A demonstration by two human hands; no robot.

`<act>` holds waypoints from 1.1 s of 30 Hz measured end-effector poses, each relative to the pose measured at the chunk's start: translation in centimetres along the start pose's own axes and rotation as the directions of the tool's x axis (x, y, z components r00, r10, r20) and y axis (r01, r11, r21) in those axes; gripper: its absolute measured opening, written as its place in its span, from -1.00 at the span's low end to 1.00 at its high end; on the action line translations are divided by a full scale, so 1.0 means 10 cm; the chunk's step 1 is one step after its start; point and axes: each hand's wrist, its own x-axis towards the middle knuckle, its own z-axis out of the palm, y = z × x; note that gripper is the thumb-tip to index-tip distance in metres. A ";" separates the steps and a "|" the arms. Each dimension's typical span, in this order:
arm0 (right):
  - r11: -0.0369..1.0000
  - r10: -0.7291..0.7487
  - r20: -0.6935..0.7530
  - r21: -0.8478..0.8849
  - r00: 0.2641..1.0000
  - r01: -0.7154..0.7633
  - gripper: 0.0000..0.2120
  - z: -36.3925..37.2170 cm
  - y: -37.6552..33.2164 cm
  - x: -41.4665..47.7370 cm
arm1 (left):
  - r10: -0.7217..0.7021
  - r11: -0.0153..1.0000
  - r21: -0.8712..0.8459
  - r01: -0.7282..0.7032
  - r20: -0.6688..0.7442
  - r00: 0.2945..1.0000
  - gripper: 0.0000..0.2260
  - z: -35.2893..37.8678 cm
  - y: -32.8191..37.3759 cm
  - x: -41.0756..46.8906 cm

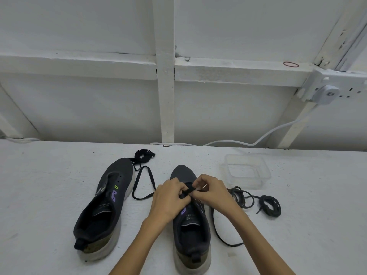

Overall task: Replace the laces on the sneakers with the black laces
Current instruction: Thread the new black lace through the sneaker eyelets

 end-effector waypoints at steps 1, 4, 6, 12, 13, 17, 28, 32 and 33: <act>0.999 0.018 0.015 0.029 1.000 -0.018 -0.84 -0.01 -0.02 0.00 | 0.020 1.000 -0.005 -0.020 0.003 1.000 -0.89 0.00 -0.02 0.00; 0.997 0.033 0.048 0.066 0.998 -0.036 -0.81 -0.02 -0.07 0.00 | 0.069 0.997 -0.023 -0.068 0.021 0.997 -0.88 -0.01 -0.06 0.01; 0.995 0.035 0.046 0.093 0.998 -0.039 -0.83 -0.04 -0.08 -0.01 | 0.061 0.998 -0.028 -0.061 0.024 0.998 -0.84 -0.02 -0.08 0.03; 0.989 0.041 0.007 0.140 0.999 -0.042 -0.85 -0.04 0.00 -0.05 | -0.004 0.981 -0.196 0.000 -0.022 1.000 -0.77 -0.17 -0.18 0.13; 0.994 0.022 0.011 0.109 1.000 -0.023 -0.85 -0.03 0.00 -0.05 | 0.010 0.979 -0.201 -0.012 -0.008 1.000 -0.79 -0.17 -0.18 0.14; 0.986 -0.042 0.039 -0.162 0.998 0.048 -0.86 0.01 -0.09 -0.02 | -0.015 0.955 -0.296 -0.001 -0.053 0.998 -0.88 -0.10 -0.17 0.08; 0.803 -0.203 0.079 -0.556 0.976 0.212 -0.91 0.12 -0.23 0.06 | -0.150 0.859 -0.512 -0.010 -0.270 0.951 -0.63 0.22 -0.20 -0.15; 0.945 -0.139 0.054 -0.292 0.989 0.149 -0.92 0.07 -0.12 0.11 | -0.146 0.788 -0.616 0.003 -0.182 0.972 -0.50 0.30 -0.20 -0.16; 0.980 -0.105 0.050 -0.164 0.993 0.112 -0.91 0.06 -0.09 0.11 | -0.135 0.768 -0.640 0.022 -0.128 0.983 -0.46 0.31 -0.19 -0.15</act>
